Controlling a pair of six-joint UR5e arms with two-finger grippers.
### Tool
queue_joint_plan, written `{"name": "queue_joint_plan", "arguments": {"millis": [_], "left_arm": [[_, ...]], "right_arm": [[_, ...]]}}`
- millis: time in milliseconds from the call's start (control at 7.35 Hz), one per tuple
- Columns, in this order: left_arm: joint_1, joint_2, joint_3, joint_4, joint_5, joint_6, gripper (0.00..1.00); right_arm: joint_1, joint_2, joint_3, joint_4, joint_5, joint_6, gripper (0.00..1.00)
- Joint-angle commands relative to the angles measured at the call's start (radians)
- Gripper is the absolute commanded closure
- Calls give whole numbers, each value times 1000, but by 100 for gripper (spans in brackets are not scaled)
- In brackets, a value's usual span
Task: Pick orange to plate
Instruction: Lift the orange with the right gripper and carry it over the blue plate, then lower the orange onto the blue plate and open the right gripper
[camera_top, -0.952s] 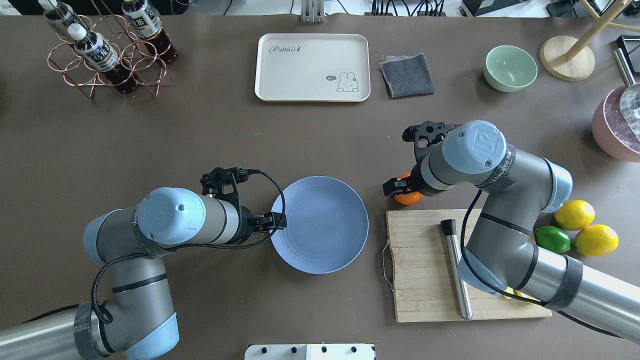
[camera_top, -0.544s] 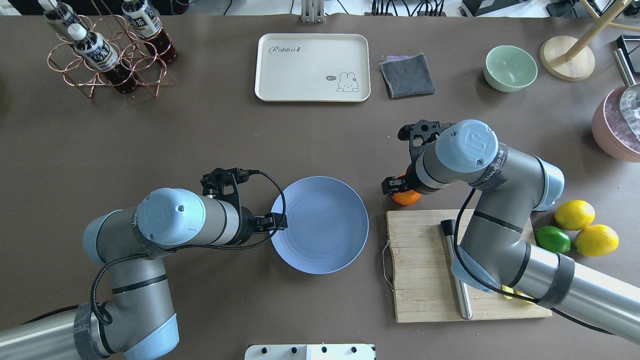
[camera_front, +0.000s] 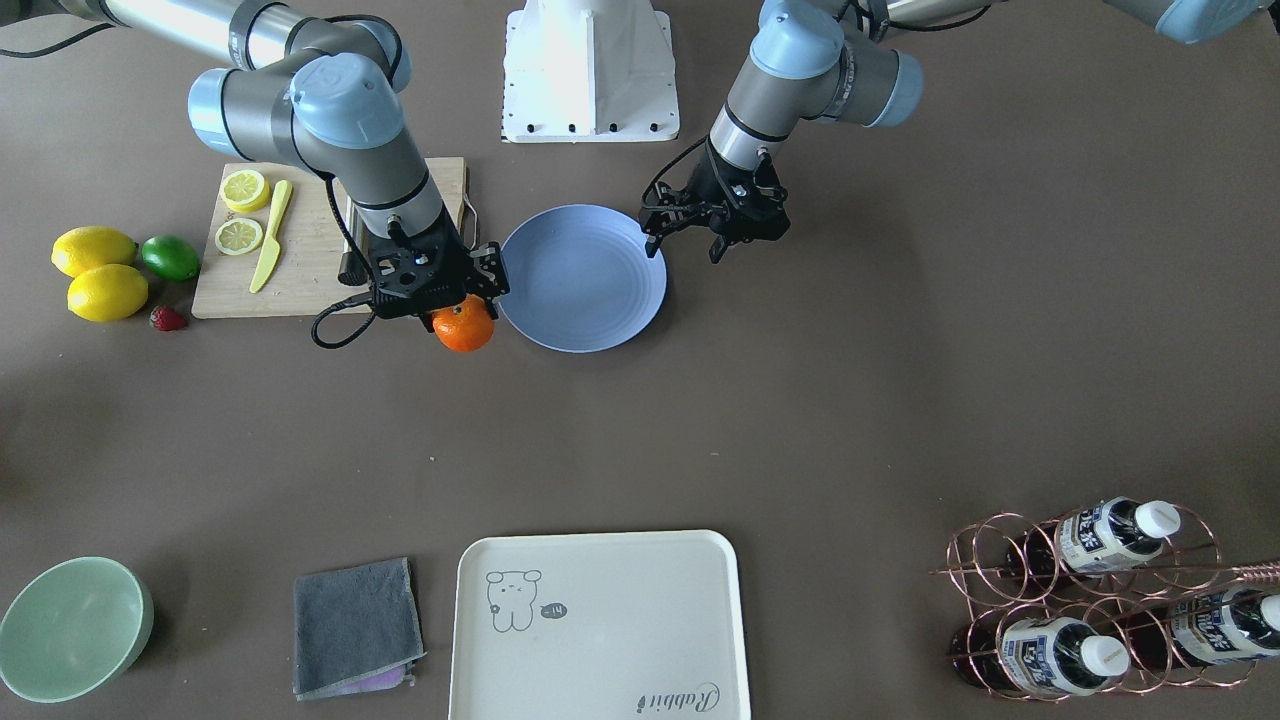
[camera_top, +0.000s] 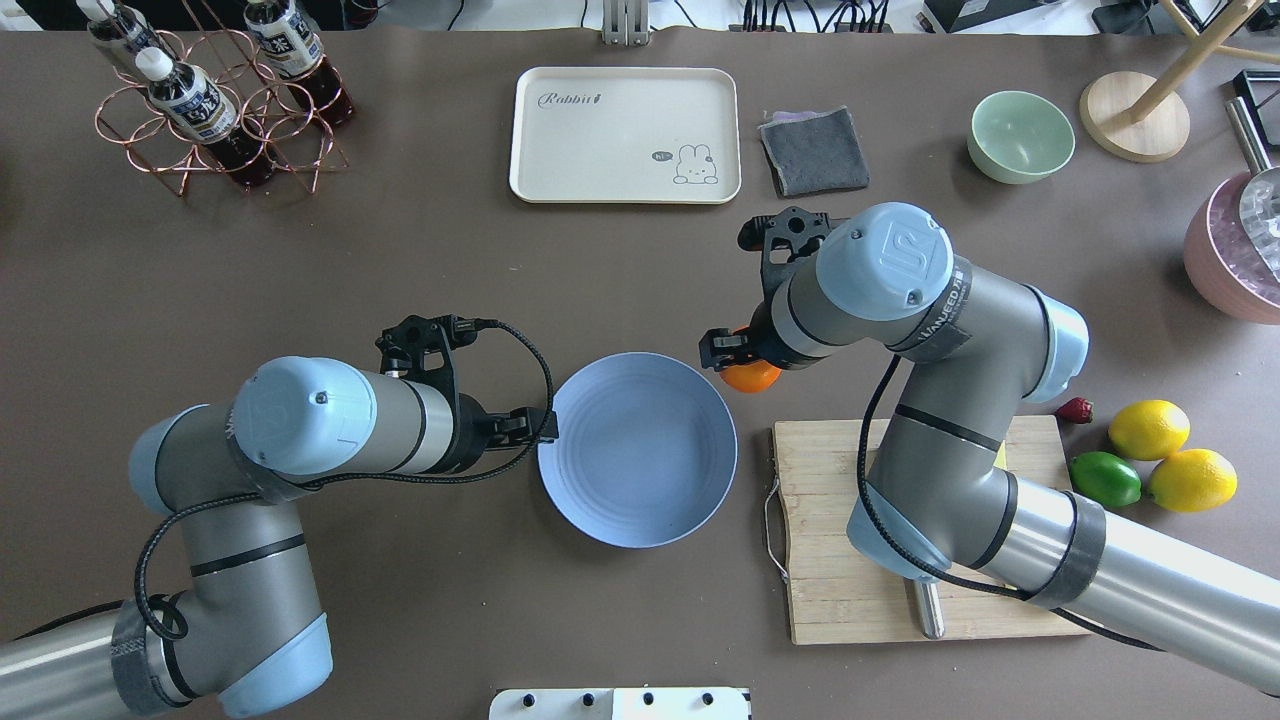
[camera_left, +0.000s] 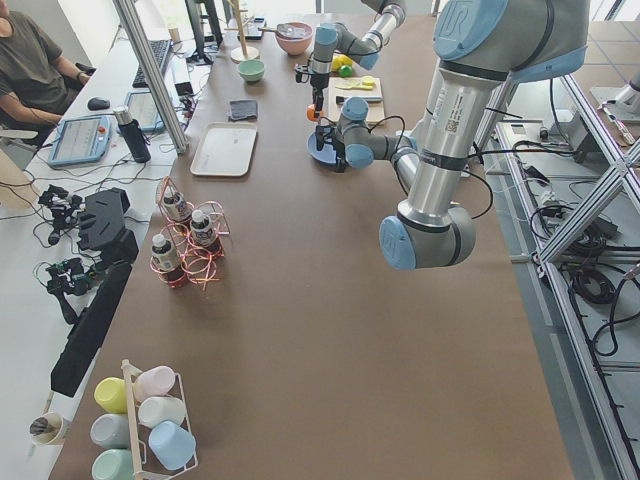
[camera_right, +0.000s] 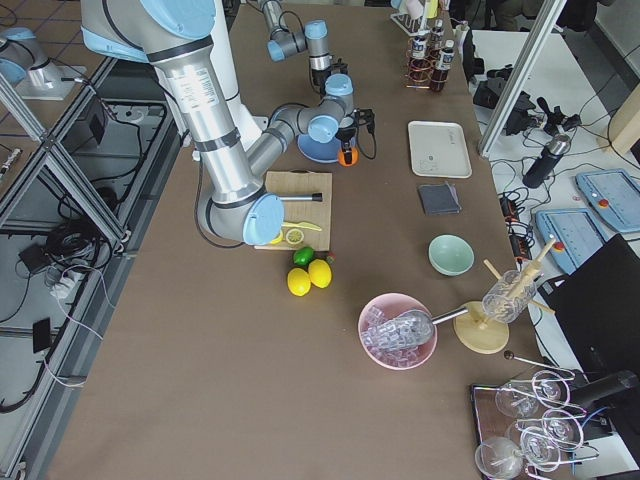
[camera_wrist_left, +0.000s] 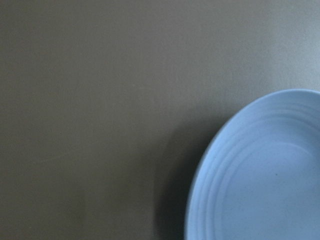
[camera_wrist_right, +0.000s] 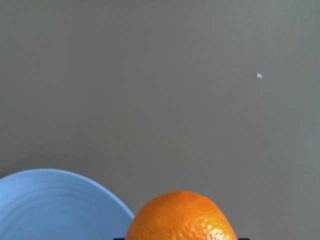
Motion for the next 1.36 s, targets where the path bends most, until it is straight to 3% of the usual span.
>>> {"name": "queue_joint_plan", "arguments": {"millis": [0,408,680,816,952,1088,1224], "left_arm": [[-39,62,-26,2,-6,124,4],[-137,96,-1,4,-188,189,4],[-134,93,24,5,-190,186,3],[-127,85,35,5,-191,187,3],[-125,82,39,2,-193,189,3],[-126,82,30,4,-193,184,3],[-136,85,20,8,-185,163,3]], "right_arm": [[-135,88,1,-54,-103,120,100],[-187,168,-129,-42,-132,168,100],[-194,164,-140,-44,-129,168,100],[-194,164,-137,-42,-127,170,89],[-199,158,-134,-42,-129,170,41],[-202,154,-128,-41,-136,170,1],[-199,147,-114,-39,-138,170,0]]}}
